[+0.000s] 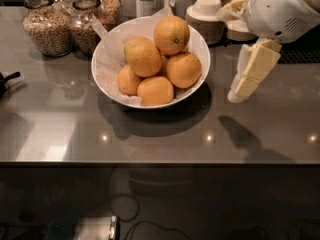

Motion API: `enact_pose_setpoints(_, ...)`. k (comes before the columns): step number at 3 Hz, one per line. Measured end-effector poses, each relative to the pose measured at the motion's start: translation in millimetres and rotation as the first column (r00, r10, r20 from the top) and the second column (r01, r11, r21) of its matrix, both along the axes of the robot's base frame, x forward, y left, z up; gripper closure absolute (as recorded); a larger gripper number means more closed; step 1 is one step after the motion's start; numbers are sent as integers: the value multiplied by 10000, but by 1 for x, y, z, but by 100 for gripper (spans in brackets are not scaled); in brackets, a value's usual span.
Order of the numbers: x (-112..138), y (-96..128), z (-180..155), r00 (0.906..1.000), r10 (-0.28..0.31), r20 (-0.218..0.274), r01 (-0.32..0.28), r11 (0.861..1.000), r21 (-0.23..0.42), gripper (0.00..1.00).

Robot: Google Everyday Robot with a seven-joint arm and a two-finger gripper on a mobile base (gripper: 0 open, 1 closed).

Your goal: Pick orange from white bowl

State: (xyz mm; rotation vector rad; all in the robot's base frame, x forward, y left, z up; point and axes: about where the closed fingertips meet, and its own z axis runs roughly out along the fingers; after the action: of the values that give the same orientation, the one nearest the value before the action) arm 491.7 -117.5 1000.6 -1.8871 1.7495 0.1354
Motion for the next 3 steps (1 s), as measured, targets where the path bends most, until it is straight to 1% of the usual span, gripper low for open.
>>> enact_pose_setpoints(1, 29, 35, 16, 9956, 574, 744, -638, 9942, 870, 0)
enact_pose_setpoints(2, 74, 61, 23, 9938, 430, 1021, -542, 9925, 1094, 0)
enact_pose_setpoints(3, 130, 107, 28, 9930, 72, 1179, -85, 9999, 112, 0)
